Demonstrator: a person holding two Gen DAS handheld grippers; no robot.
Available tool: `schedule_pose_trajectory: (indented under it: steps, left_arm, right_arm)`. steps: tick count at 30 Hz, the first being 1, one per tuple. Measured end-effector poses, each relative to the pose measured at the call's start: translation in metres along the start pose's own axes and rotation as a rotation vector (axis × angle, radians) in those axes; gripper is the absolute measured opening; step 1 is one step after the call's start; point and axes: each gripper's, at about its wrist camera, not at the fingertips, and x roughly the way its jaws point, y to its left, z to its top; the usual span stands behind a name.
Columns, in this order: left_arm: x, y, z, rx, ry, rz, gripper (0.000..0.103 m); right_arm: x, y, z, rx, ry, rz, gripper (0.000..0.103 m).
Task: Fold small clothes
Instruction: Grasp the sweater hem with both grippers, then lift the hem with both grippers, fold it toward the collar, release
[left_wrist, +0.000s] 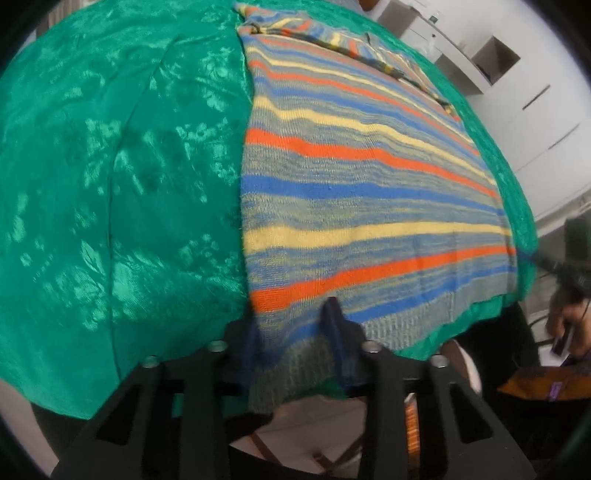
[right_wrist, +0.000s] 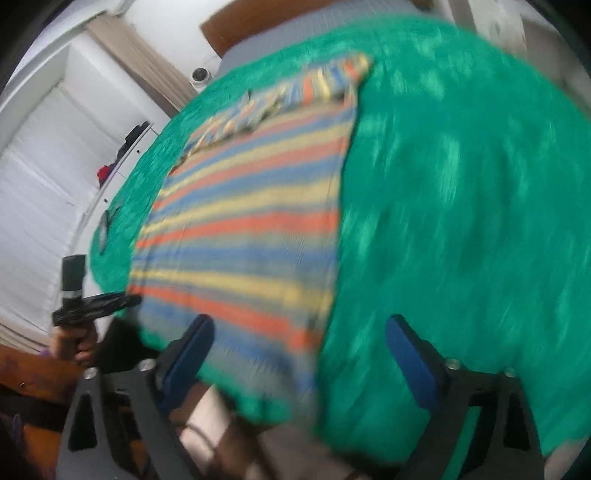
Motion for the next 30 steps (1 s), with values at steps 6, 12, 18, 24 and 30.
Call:
schedule_pose_trajectory:
  steps: [6,12,18,24,30]
  left_arm:
    - [-0.003,0.004,-0.002,-0.016,0.014,0.002,0.005]
    - [-0.03,0.004,-0.013,-0.009,-0.019,-0.033,0.004]
    - [-0.056,-0.009,-0.029,0.021,-0.035,-0.059,0.003]
    - [-0.073,-0.005,-0.042,0.005,0.006,-0.086,0.003]
    - [-0.093,0.015,0.003,-0.115,-0.102,-0.203,0.003]
  right_arm:
    - [0.027,-0.009,-0.018,0.089,0.1,0.038,0.009]
    - [0.005,0.007,-0.005,0.003,0.095,0.0,0.006]
    - [-0.018,0.024,-0.017,-0.056,0.102,-0.021,0.005]
    - [-0.039,0.027,-0.039,-0.023,0.14,-0.002,0.005]
    - [-0.053,0.005,-0.005,0.106,0.033,0.11,0.005]
